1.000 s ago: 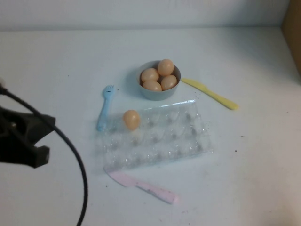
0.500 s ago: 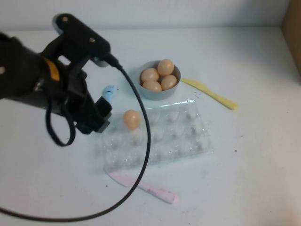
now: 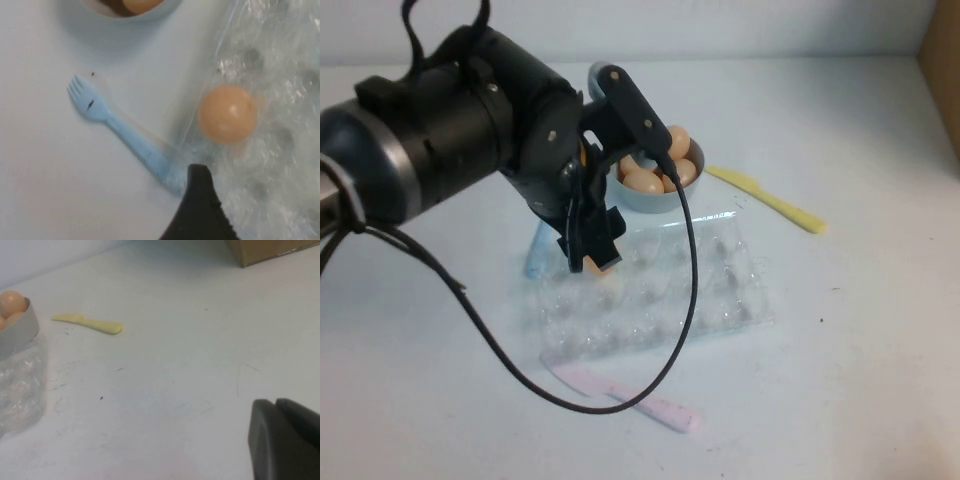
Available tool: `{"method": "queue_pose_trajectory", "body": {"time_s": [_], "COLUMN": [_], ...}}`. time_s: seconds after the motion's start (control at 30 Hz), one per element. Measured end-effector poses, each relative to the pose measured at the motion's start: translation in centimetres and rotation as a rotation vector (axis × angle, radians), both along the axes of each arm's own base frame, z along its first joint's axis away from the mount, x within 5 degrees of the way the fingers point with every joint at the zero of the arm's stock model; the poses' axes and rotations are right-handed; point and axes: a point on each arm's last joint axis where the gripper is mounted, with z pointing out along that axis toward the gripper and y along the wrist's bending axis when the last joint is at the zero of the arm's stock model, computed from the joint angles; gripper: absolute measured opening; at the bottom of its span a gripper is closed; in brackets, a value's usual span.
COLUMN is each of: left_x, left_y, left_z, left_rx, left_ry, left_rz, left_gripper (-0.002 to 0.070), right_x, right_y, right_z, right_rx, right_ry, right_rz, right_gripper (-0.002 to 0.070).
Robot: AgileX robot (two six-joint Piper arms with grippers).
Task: Take an egg out of the egg box
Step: Pick up the egg from the plastic box
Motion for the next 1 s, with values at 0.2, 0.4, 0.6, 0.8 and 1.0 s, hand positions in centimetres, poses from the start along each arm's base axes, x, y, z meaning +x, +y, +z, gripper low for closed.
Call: {"method": "queue_pose_trajectory", "body": {"time_s": [0.2,0.4,0.6,0.8,1.0], "left_x": [1.7,2.9,3.7,4.4,5.0], "left_y": [-1.8,-2.1,-1.3,-0.4,-0.1], "left_z": [-2.1,-4.3,-5.0,-5.1,-6.2], "left_rx": [-0.045,-0.038,-0.028,-0.034,-0.045], "left_ry": [-0.051,-0.031,-0.017,-0.014,0.012], "left_rz": [-0.078,-0.076,-0.049,-0.026,-0.028], "left_gripper": [0.0454,0.0466,0.0475,0.0475,0.0475], "right_x": [0.0,0.0,0.0,0.0,0.0], "right_y": [0.0,0.0,0.0,0.0,0.0], "right_z": [0.0,0.0,0.0,0.0,0.0], "right_rx": [0.0,0.0,0.0,0.0,0.0], "right_ry": [0.0,0.0,0.0,0.0,0.0], "right_rz": [0.0,0.0,0.0,0.0,0.0], "right_gripper": [-0.0018,-0.0018,-0.0018,-0.0018,-0.0018]}}
